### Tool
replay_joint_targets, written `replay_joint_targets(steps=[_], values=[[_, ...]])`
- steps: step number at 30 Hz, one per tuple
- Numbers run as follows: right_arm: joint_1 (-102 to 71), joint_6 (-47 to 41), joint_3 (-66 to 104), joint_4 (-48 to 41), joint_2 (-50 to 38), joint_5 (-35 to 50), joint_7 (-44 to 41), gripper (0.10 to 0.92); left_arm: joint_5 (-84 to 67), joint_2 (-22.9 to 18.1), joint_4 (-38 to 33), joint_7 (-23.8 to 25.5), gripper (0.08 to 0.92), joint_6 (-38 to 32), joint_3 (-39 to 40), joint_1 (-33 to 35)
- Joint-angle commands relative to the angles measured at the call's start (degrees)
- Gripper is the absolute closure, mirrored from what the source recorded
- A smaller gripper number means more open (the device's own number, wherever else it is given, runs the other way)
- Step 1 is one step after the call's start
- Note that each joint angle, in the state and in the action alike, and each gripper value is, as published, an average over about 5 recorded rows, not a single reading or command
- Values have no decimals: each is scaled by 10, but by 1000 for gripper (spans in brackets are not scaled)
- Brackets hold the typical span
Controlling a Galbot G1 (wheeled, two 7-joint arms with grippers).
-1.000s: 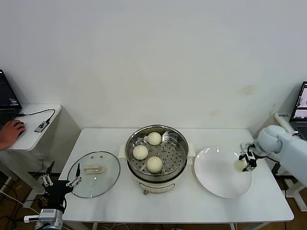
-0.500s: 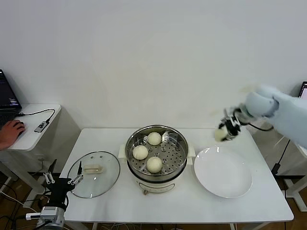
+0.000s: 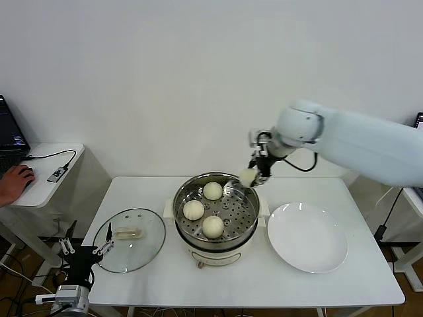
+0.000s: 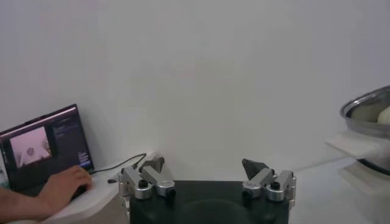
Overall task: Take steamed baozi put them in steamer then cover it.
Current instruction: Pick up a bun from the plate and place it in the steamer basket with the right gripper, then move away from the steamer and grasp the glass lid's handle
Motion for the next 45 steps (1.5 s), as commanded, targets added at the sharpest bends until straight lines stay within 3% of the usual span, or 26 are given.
replay_joint_targets(steps=[1, 24, 36, 39, 45], values=[[-48, -60, -17, -31, 100, 56, 65, 457, 0, -3, 1, 0, 177, 0, -3, 2], [-112, -60, -11, -49, 86, 6, 61, 449, -1, -4, 5, -1, 177, -1, -6, 2], [-49, -59, 12, 33, -7, 9, 41, 209, -2, -3, 3, -1, 177, -1, -7, 1], [-53, -57, 35, 78, -60, 31, 92, 203, -2, -2, 5, 0, 177, -1, -5, 1], [-182, 29, 149, 169, -193, 91, 297, 202, -1, 0, 7, 1, 177, -3, -1, -1]])
